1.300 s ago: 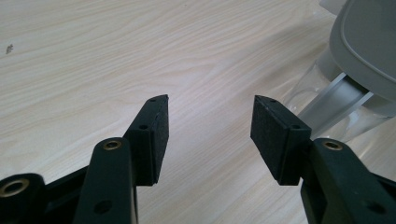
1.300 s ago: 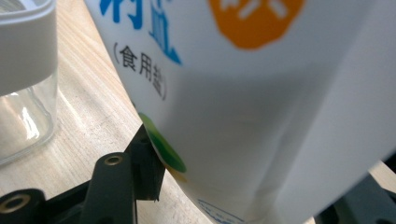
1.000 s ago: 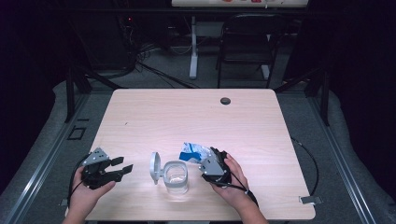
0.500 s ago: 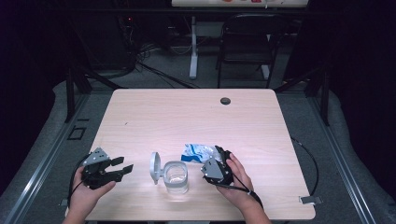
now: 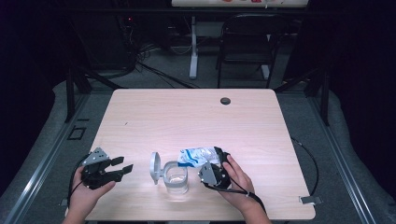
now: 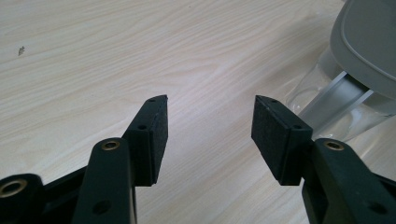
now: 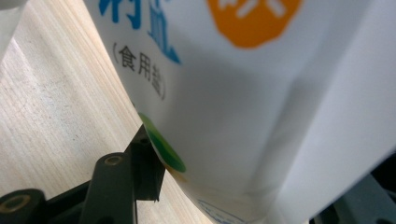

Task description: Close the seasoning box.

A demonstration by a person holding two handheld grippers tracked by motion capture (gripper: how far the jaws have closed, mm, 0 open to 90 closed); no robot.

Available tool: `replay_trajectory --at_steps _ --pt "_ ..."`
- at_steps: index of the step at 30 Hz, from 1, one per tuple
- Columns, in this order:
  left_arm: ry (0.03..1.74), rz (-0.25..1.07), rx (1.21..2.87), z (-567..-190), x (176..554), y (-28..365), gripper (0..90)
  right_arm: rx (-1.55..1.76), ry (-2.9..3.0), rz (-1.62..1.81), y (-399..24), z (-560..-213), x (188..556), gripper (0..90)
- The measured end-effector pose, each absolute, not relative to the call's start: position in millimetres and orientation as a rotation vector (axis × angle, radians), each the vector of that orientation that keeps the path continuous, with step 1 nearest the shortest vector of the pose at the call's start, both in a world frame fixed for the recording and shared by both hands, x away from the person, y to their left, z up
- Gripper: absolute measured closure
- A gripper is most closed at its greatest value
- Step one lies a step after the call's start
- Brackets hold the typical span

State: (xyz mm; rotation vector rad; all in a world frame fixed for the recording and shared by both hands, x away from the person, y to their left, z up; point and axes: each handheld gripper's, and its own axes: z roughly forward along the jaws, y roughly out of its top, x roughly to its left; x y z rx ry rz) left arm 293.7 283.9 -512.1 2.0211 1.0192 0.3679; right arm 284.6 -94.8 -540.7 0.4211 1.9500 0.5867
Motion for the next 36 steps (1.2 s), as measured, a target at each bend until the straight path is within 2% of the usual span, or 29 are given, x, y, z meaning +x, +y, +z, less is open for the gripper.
replay_trajectory --at_steps 20,36 --pt "1.005 0.363 2.025 -512 294 280 46.6 0.333 1.945 0.451 -87 -529 283 43.5" --pt "1.009 0.361 2.028 -514 295 279 46.6 0.228 1.942 0.373 -87 -532 284 43.8"
